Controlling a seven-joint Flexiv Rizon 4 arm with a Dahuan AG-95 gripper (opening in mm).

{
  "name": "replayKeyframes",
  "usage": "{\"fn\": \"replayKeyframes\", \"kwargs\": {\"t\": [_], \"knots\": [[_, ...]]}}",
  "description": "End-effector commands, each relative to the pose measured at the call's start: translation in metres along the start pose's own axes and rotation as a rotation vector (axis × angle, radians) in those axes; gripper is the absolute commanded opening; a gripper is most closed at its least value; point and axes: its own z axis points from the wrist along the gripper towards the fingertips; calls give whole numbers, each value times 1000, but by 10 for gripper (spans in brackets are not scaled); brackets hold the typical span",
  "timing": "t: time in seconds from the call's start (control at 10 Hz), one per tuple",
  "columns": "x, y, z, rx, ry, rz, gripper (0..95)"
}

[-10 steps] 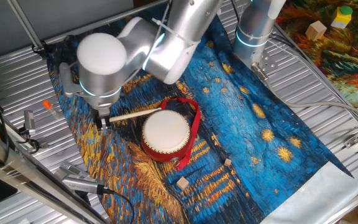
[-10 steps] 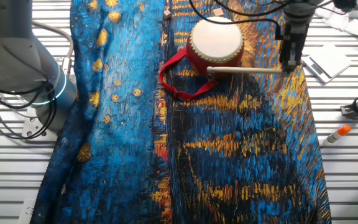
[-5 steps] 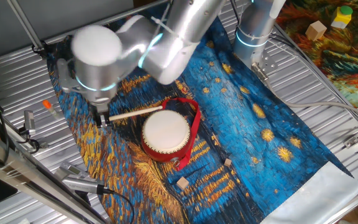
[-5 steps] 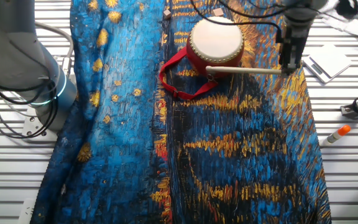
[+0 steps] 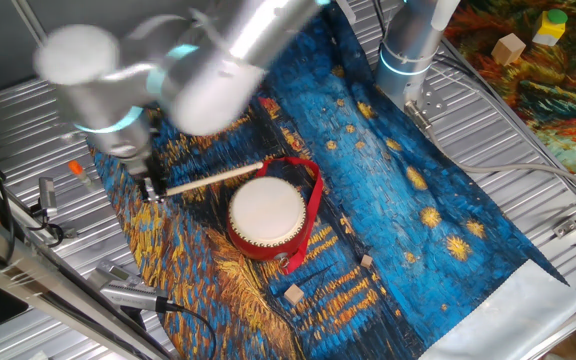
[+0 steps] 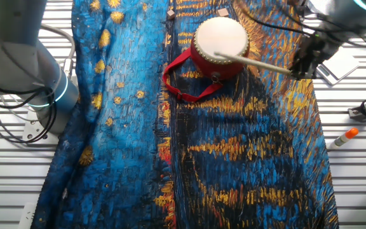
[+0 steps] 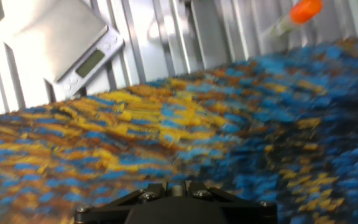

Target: Play the drum

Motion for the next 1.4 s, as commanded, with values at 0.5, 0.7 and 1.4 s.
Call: {"fn": "replayKeyframes", "kwargs": {"t": [0.5,0.7,1.4], "knots": [[3,23,11,8,43,24,0],[3,25,13,14,21,-13,0],[0,15,9,-28,-8,-41,0]]}}
